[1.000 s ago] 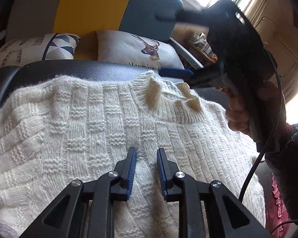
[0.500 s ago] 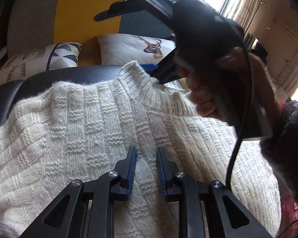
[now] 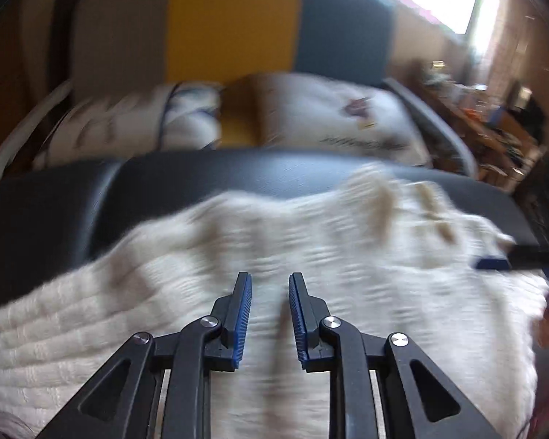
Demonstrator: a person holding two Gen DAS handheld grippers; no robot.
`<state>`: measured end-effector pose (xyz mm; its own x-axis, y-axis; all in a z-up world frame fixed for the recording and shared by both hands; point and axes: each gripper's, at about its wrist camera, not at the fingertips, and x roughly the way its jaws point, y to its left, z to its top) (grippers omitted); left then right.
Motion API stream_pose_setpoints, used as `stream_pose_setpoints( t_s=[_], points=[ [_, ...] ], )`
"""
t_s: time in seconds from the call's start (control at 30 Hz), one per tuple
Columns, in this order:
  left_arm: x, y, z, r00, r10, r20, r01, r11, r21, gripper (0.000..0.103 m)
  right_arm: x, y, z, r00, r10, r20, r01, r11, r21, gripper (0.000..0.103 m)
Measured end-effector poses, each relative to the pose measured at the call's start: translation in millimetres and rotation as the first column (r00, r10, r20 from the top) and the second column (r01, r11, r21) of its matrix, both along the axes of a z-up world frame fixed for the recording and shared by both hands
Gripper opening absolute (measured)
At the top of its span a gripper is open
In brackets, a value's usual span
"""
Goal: Fold clothes
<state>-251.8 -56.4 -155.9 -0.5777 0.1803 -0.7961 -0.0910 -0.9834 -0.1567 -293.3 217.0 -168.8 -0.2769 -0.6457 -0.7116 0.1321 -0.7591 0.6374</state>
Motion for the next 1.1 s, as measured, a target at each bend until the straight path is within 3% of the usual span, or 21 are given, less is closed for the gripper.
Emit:
stream_pose_setpoints(
  t_s=[0.13,0.23,0.33,0.4,0.5,0.57,0.73,0.8,0.87,0.93,1.1],
  points=[
    [2.9,2.1,-1.6,1.0,0.015,-0.018,-0.016,0.999,-0.043,0.019,5.7,22.1,-8.8,0.995,-0.098,0.008,0.098,0.991,-0.089,0.102],
    [8.7,4.0,8.7,0.999,0.043,0.001,-0.043,0.999,-0.015,0.019,14.3,27.8,-2.1,0.989,-0.147,-0.019,0.144,0.984,-0.104,0.103],
    [23.6,14.5,26.6,1.0,0.022,-0.016,-0.021,1.0,0.018,0.019,51.7,60.0,19.4,0.971,-0.216,-0.104,0.199,0.967,-0.157,0.103],
    [38.7,31.2,36.3,0.999,-0.035,-0.025,0.036,0.998,0.05,0.019,88.1,98.9,33.6,0.939,-0.313,-0.143,0.294,0.945,-0.143,0.103],
    [62.5,68.0,37.9,0.991,-0.128,-0.029,0.13,0.99,0.061,0.02,156.6,177.7,50.0,0.838,-0.517,-0.175,0.515,0.855,-0.056,0.103],
    [76.1,92.6,35.1,0.984,-0.179,-0.019,0.18,0.981,0.075,0.02,208.6,239.5,54.6,0.725,-0.67,-0.157,0.677,0.736,-0.014,0.103],
    [102.2,148.1,19.3,0.961,-0.275,0.043,0.271,0.96,0.069,0.02,315.1,356.6,36.6,0.401,-0.914,-0.054,0.911,0.405,-0.08,0.103],
    [110.2,162.5,12.3,0.953,-0.294,0.069,0.29,0.955,0.062,0.02,335.1,381.8,26.7,0.313,-0.95,-0.012,0.942,0.311,-0.128,0.103],
    [114.6,170.5,6.6,0.95,-0.3,0.089,0.297,0.954,0.047,0.02,343.6,400.8,17.1,0.27,-0.963,0.023,0.948,0.261,-0.184,0.103],
    [117.2,173.7,4.4,0.949,-0.301,0.096,0.299,0.954,0.034,0.02,339.1,405.6,10.6,0.26,-0.965,0.037,0.942,0.245,-0.229,0.103],
    [120.4,175.7,3.1,0.95,-0.297,0.1,0.296,0.955,0.02,0.023,312.9,412.2,15.1,0.284,-0.958,-0.027,0.936,0.283,-0.21,0.103]
  ],
)
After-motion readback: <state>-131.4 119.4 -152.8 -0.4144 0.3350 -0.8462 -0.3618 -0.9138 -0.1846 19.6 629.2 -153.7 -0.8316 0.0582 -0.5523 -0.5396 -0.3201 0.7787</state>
